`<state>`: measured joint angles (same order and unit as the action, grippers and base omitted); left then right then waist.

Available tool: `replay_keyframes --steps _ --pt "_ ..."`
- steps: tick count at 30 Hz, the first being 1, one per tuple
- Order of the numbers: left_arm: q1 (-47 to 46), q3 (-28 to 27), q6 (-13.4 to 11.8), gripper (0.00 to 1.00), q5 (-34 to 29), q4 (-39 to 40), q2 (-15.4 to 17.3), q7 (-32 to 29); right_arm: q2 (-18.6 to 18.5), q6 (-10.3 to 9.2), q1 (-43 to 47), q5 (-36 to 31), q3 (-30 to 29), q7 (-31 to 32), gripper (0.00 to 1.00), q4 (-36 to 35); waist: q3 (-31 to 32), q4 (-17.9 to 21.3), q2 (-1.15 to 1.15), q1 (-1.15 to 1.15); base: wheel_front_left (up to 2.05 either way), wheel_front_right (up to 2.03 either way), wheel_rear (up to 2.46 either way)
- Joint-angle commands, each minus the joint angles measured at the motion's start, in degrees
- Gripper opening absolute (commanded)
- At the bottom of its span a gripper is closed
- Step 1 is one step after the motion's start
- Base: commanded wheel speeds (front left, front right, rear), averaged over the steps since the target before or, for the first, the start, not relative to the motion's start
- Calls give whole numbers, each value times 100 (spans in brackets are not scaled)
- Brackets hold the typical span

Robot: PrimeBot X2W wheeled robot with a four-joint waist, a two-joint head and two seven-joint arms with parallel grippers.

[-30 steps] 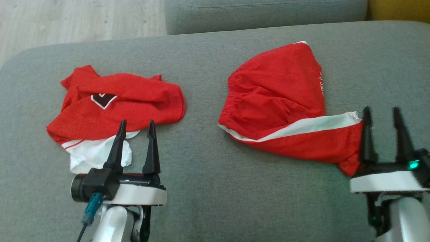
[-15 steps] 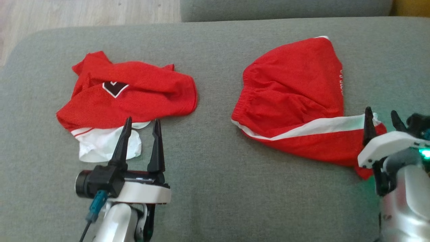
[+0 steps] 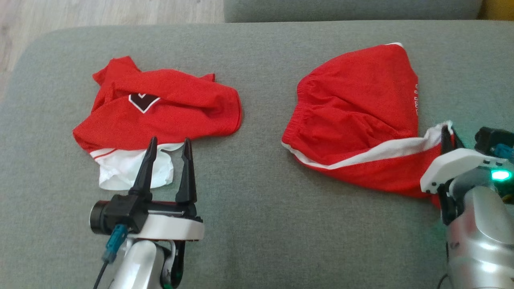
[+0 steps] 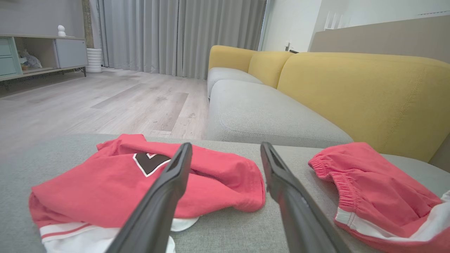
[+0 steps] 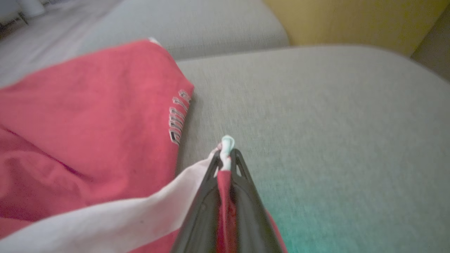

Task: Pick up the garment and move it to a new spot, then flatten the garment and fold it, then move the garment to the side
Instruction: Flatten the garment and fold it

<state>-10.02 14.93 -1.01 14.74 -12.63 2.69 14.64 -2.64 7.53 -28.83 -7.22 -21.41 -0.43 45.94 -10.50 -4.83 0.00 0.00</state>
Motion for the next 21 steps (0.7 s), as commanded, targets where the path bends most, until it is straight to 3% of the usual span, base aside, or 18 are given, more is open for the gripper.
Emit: replay_keyframes --steps 1,9,12,19,20,21 --pt "-165 -193 -31 100 14 157 19 36 -24 -4 -155 -37 274 -340 0 -276 57 59 0 0 0 0 0" --pt "-14 -308 -60 100 10 175 19 36 -24 -4 688 546 1520 -1194 0 -1470 331 374 0 0 0 0 0" --pt "42 -363 -71 100 3 199 19 36 -24 -4 1302 777 2016 -1200 0 -2212 411 511 0 0 0 0 0" --pt "135 -455 -74 100 16 240 19 36 -252 -4 2499 1020 2564 -838 0 -3581 494 759 0 0 0 0 0" --pt "139 -458 -68 100 15 238 19 36 -302 -4 2653 1069 2592 -797 13 -3757 490 785 0 0 0 0 0" --pt "135 -453 -53 100 11 232 19 36 -347 -4 2795 1104 2609 -773 39 -3907 486 803 0 0 0 0 0"
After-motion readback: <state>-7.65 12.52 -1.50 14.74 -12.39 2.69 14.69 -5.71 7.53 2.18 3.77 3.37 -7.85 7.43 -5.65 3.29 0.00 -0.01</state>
